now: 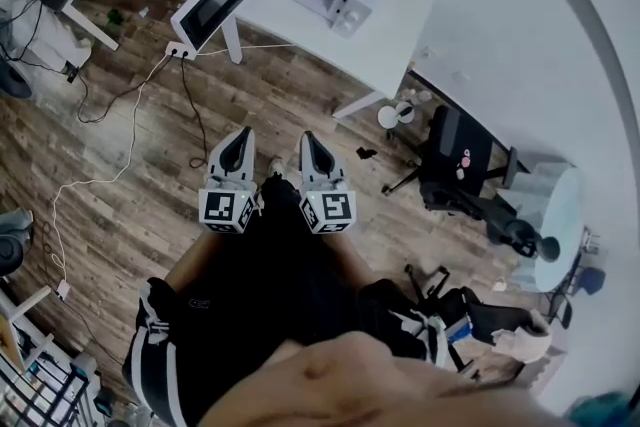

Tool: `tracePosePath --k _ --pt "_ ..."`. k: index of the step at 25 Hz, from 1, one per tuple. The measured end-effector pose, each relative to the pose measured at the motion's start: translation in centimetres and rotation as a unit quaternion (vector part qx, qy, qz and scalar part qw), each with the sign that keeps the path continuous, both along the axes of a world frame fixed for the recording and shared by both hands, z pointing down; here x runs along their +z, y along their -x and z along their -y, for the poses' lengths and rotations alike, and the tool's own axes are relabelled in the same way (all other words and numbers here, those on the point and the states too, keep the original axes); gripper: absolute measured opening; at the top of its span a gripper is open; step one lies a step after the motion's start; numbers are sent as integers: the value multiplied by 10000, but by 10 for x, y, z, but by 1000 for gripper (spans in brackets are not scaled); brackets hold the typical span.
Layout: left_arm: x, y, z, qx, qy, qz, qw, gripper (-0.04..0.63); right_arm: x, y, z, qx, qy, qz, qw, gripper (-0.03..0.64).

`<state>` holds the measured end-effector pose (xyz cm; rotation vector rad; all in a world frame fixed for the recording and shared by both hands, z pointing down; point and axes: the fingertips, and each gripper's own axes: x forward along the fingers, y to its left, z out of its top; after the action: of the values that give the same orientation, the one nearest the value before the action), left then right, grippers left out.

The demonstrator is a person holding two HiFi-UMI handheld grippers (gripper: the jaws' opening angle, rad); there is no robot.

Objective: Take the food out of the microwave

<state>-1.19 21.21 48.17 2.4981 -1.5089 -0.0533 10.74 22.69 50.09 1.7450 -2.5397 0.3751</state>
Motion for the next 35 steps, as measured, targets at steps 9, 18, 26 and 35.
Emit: tracePosePath --k 9,18,26,35 --pt "-4 -34 70 -311 114 47 9994 32 10 -38 74 -220 112 8 9997 31" --pt "-7 -43 100 -340 79 166 9993 32 13 -40 107 -327 211 172 9991 31" --pt "-6 -36 150 -249 41 80 9997 31 13 -36 147 -142 220 104 9996 31" --pt "1 -15 222 113 124 23 9999 31 17 -13 217 147 262 -21 9995 31"
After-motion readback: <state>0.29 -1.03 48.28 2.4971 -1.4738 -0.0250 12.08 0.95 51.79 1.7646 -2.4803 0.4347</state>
